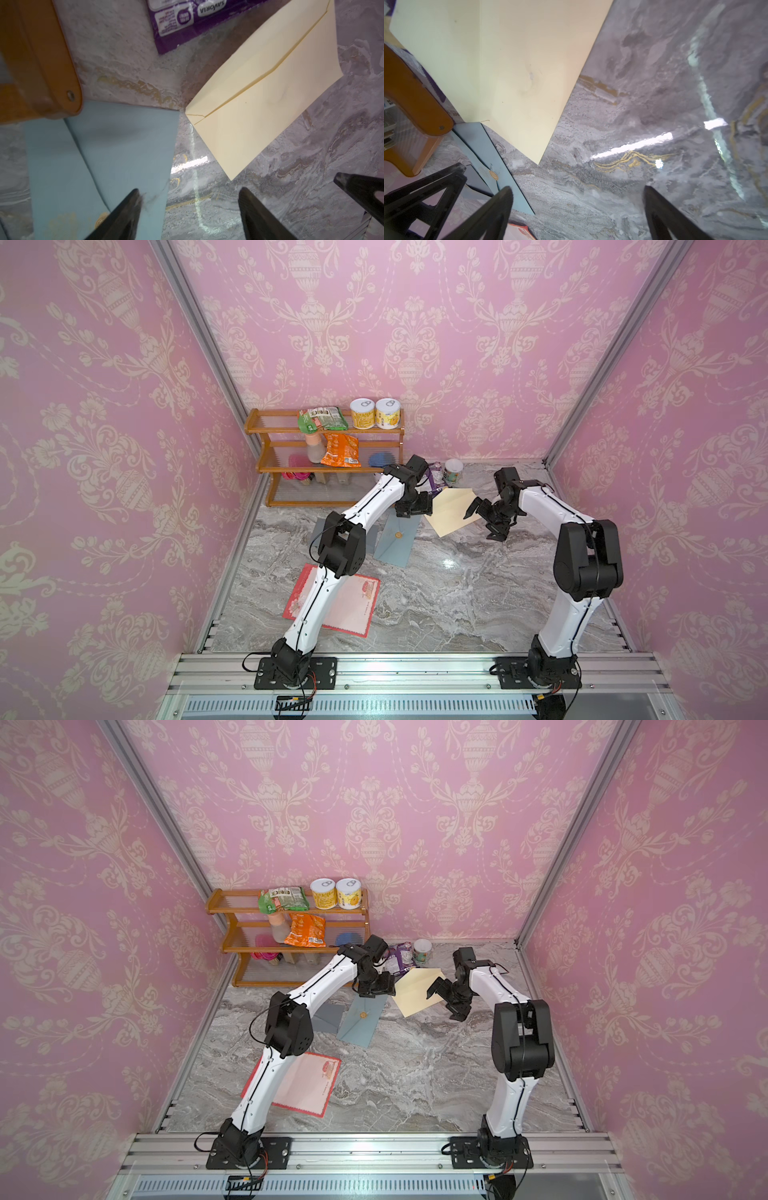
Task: Fold the letter paper in half and place it into the envelope
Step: Move the letter paper to the center of the board.
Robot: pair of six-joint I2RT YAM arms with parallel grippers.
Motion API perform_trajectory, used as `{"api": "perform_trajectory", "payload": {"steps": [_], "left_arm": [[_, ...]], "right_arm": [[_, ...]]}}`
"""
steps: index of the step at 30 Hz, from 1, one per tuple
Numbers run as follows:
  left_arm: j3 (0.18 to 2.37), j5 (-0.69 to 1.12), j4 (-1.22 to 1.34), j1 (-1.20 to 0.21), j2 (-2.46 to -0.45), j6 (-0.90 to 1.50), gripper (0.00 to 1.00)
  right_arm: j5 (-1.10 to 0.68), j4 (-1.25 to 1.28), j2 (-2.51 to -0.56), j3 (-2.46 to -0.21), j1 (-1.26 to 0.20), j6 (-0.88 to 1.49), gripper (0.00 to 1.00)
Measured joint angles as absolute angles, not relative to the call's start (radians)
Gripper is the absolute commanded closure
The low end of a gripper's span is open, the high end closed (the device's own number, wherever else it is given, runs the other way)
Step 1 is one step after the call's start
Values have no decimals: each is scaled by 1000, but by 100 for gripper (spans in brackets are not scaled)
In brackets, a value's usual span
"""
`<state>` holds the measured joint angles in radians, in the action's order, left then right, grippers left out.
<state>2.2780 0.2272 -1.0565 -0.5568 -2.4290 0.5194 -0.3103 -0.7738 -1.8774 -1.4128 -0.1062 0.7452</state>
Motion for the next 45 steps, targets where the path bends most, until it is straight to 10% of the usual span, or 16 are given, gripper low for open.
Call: {"api": "perform_trajectory", "payload": {"steps": [2, 16, 45], "left_arm": [[2114, 200, -1048, -557, -2313, 508, 1], [1096, 83, -987, -559, -1497, 654, 1], [913, -7, -876, -559, -1620, 773, 7]], "right_arm": [[-314, -773, -1856, -1393, -157, 745, 0], [-363, -748, -1805, -1315, -452, 763, 0], [-379, -710, -1832, -1306, -488, 768, 0]]}}
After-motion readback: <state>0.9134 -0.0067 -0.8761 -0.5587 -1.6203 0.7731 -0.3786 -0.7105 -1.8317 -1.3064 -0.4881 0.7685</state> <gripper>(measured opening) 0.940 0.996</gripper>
